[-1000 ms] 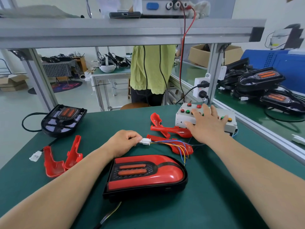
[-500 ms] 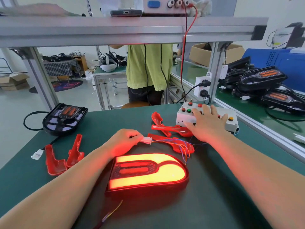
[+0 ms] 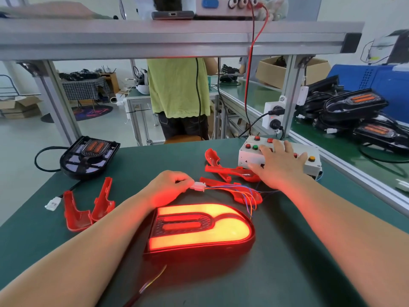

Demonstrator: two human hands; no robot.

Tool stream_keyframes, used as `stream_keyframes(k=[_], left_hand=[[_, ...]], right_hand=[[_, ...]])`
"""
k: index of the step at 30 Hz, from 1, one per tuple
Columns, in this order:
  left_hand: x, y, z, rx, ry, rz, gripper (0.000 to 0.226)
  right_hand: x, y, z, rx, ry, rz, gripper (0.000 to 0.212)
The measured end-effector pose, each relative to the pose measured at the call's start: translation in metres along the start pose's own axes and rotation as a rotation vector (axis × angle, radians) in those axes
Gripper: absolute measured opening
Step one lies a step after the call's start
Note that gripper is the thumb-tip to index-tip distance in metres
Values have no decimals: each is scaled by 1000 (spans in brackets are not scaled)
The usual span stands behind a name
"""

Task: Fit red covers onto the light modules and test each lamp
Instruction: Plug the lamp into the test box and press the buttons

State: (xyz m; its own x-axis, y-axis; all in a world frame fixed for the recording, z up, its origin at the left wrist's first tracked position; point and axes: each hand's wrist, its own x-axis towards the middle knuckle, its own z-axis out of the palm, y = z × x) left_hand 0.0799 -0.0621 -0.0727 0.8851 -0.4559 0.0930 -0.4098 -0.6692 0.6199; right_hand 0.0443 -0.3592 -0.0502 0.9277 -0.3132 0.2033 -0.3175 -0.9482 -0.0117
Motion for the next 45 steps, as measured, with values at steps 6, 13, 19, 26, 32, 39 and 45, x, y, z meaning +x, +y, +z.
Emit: stream_keyframes(k=[6,13,19,26,32,39,45], left_hand=[[-1,2,-1,-6,4,4,41],[-2,2,-1,-9,8,2,39],[-2,3,-2,-19,7,-4,37],[-1,2,-1,-16,10,-7,34],[-1,1,1,-80,19,-27,23],[-4,14,-15,-121,-44,-36,24],[-13,41,-27,-213,-7,19,19]], right_hand=[[1,1,-2,29,1,2,72],[-1,1,0,3,-2,-6,71],[0,1,-2,9,-13,-2,70],[-3,3,-3,10,-34,-9,73],[-18,-18,-14,262,149,-120,59],[-50,-64,-41,592,-10,-428,50],[-60,-81,-41,487,-123,-511,46]])
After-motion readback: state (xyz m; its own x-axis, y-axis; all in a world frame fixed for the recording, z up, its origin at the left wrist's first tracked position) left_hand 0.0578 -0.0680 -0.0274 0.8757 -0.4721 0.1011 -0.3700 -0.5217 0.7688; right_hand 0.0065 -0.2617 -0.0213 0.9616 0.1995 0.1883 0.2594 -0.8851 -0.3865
